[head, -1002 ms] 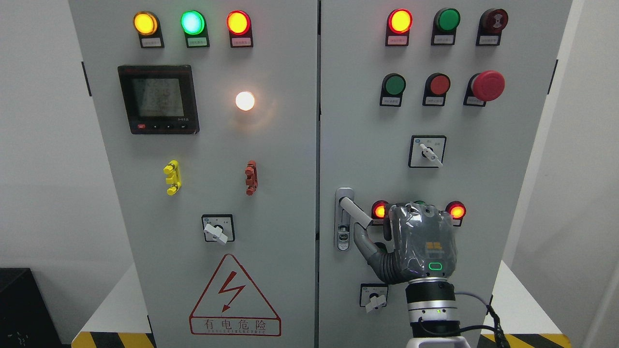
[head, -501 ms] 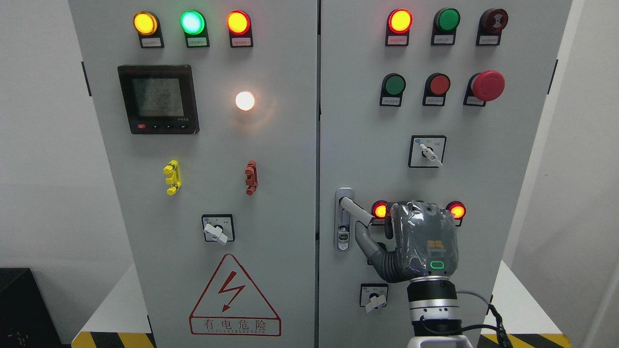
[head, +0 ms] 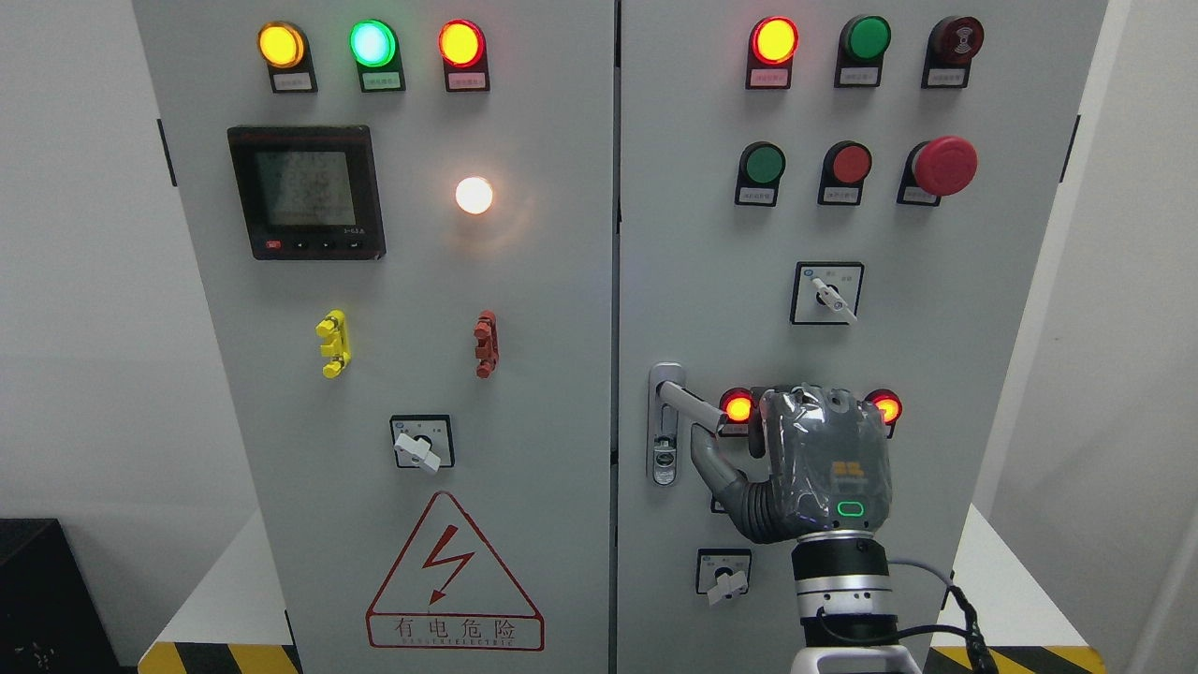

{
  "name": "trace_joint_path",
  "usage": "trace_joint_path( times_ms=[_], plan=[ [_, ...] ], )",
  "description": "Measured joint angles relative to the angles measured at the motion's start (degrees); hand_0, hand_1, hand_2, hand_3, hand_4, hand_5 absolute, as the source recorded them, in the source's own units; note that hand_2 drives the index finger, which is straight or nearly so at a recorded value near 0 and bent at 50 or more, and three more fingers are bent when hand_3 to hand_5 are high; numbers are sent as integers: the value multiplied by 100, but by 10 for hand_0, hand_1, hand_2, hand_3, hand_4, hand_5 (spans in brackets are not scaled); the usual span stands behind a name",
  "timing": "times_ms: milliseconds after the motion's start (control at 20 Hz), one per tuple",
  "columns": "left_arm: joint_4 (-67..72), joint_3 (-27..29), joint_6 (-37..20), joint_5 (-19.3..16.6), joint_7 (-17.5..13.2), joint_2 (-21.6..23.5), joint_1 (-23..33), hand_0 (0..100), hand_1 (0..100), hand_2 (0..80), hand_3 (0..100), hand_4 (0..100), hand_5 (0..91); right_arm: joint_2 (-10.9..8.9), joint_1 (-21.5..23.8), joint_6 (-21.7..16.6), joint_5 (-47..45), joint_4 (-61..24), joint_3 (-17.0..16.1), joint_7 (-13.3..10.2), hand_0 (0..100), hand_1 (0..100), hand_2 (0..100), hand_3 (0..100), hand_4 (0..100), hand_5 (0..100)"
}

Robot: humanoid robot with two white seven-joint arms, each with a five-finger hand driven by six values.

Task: Release door handle
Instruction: 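Rotate the gripped handle with the right hand from vertical to horizontal, then open the right hand and pull it down away from the handle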

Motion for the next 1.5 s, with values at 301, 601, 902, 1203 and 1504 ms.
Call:
trace_joint_path(
  times_ms=[301, 601, 902, 1203, 1504],
  plan=[
    [0, 0, 0, 0, 0, 0, 0, 0, 0, 22, 88, 12, 0, -1, -50, 0, -5, 0, -15, 10, 372, 386, 877, 1000, 1000, 967],
    [0, 0, -1, 0, 1, 0, 0, 0, 0, 23, 88, 12, 0, -2, -61, 0, -9, 0, -22, 13, 373, 384, 875, 1000, 1000, 967],
    [0, 0, -1, 0, 1, 0, 0, 0, 0, 24, 86, 13, 0, -2, 2, -24, -19, -15, -23, 7, 379, 376, 873, 1000, 1000, 967],
    [0, 0, -1, 0, 2, 0, 0, 0, 0, 24, 87, 13, 0, -20, 348, -96, -32, -143, -18, -77, 389, 354, 821, 1000, 982, 947],
    [0, 0, -1, 0, 2, 0, 0, 0, 0, 23, 86, 13, 0, -34, 1036, -649, -43, -422, -128, -449, 373, 345, 592, 965, 820, 777]
  ],
)
